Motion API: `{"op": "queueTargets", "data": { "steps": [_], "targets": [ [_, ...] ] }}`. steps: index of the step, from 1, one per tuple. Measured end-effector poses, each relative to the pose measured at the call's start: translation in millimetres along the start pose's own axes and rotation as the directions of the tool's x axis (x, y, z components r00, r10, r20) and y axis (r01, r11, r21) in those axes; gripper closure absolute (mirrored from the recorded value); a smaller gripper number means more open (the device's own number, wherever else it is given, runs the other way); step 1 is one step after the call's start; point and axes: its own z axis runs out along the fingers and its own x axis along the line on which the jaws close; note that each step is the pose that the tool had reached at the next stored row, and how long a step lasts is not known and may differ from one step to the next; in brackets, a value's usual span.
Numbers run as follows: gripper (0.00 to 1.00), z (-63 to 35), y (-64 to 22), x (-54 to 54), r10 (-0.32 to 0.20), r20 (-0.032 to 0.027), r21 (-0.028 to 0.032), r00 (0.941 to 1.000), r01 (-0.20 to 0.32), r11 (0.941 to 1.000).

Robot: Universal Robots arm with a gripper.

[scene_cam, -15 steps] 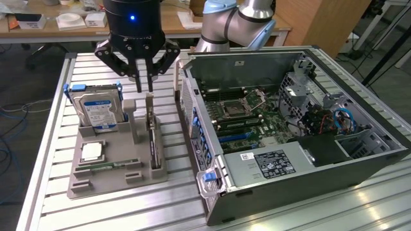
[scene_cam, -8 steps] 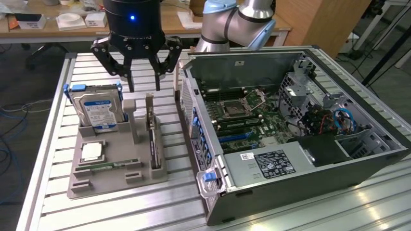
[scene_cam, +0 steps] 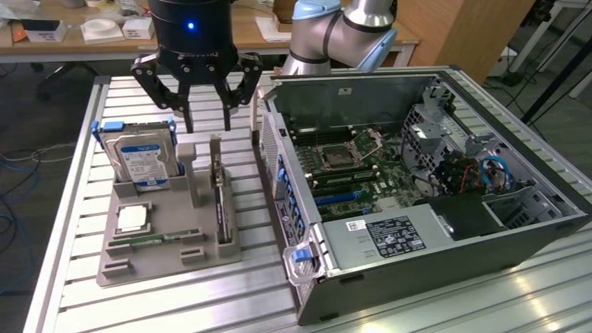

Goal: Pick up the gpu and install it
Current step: 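Pick up the gpu and move the gpu toward the slot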

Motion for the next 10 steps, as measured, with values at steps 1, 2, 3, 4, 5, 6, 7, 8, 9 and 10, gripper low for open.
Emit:
{"op": "queueTargets", "data": {
  "steps": [1, 2, 3, 4, 5, 6, 7, 8, 9, 10],
  "targets": [
    [0.47, 0.5, 0.0, 0.0, 0.000, 0.0000, 0.0000, 1.0000, 0.000, 1.0000],
    [0.47, 1.0, -0.1, 0.1, 0.000, 0.0000, 0.0000, 1.0000, 0.000, 1.0000],
    [0.47, 1.7, -0.1, 0.1, 0.000, 0.0000, 0.0000, 1.0000, 0.000, 1.0000],
    [0.47, 2.4, -0.2, 0.1, 0.000, 0.0000, 0.0000, 1.0000, 0.000, 1.0000],
    [0.47, 3.2, -0.2, 0.1, 0.000, 0.0000, 0.0000, 1.0000, 0.000, 1.0000],
    [0.47, 3.8, -0.2, 0.1, 0.000, 0.0000, 0.0000, 1.0000, 0.000, 1.0000],
    [0.47, 4.5, -0.2, 0.2, 0.000, -0.0001, 0.0000, 1.0000, 0.000, 1.0000],
    [0.47, 5.2, -0.3, 0.2, 0.000, 0.0000, 0.0000, 1.0000, 0.000, 1.0000],
    [0.47, 5.9, -0.3, 0.2, 0.000, 0.0000, 0.0000, 1.0000, 0.000, 1.0000],
    [0.47, 6.6, -0.3, 0.2, 0.000, 0.0000, 0.0000, 1.0000, 0.000, 1.0000]
  ]
}}
